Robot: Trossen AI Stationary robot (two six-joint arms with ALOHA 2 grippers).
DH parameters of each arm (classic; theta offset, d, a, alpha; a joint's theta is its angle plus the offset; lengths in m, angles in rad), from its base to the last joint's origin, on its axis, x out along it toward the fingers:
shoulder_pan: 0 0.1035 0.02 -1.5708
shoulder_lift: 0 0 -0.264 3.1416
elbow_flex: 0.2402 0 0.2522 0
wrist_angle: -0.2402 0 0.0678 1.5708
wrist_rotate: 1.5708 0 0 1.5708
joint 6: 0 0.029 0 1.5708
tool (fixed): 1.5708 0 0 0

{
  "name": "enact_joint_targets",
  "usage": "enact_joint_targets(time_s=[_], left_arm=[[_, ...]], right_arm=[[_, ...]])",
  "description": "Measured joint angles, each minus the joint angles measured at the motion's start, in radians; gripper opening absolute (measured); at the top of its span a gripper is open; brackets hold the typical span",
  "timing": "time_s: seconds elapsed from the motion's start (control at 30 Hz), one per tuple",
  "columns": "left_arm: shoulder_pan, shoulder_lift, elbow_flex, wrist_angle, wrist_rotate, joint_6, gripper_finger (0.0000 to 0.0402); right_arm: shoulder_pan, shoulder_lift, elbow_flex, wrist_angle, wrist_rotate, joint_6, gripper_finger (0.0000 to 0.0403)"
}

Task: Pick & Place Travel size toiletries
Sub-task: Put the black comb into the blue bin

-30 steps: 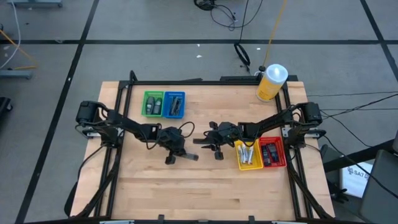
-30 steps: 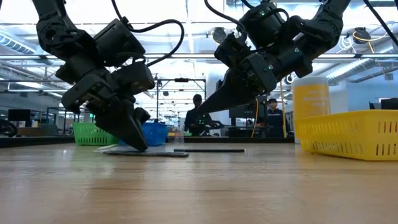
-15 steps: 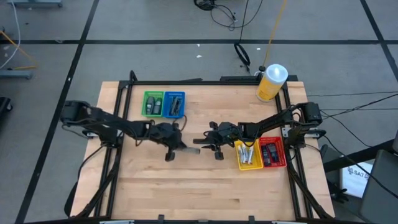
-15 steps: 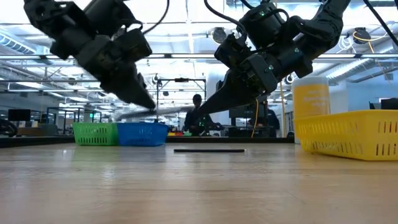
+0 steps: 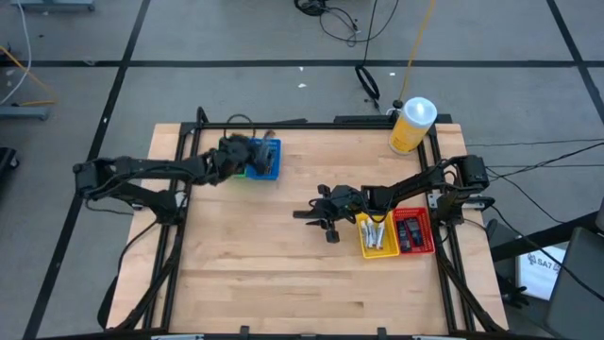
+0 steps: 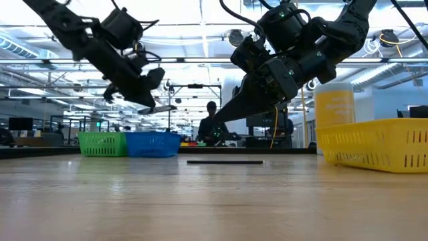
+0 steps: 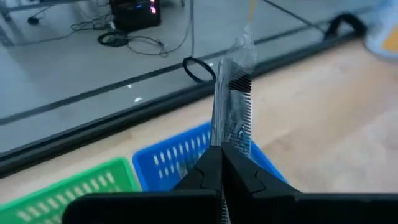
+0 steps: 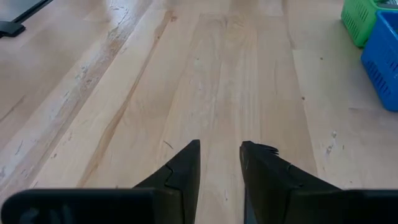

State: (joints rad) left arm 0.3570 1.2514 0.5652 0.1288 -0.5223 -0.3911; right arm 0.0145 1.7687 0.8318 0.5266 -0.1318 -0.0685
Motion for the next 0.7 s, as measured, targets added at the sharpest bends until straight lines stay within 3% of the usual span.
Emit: enact_joint_targets(time_s=[0.13, 0.4, 0.7], left_arm=[[0.064, 0.070, 0.001, 0.121, 0.032, -0.034, 0.0002], [0.048, 0.180, 0.000, 0.096, 0.030, -0.189, 0.0010], [0.034, 0.207, 0.000, 0.056, 0.028, -0.189, 0.0073]], right_arm=[[0.000, 0.000, 0.000, 0.000, 0.000, 0.003, 0.0105], [0.000, 0.000, 0.000, 0.000, 0.000, 0.001, 0.0105], [0.000, 0.000, 0.000, -0.001, 0.000, 0.000, 0.0105]])
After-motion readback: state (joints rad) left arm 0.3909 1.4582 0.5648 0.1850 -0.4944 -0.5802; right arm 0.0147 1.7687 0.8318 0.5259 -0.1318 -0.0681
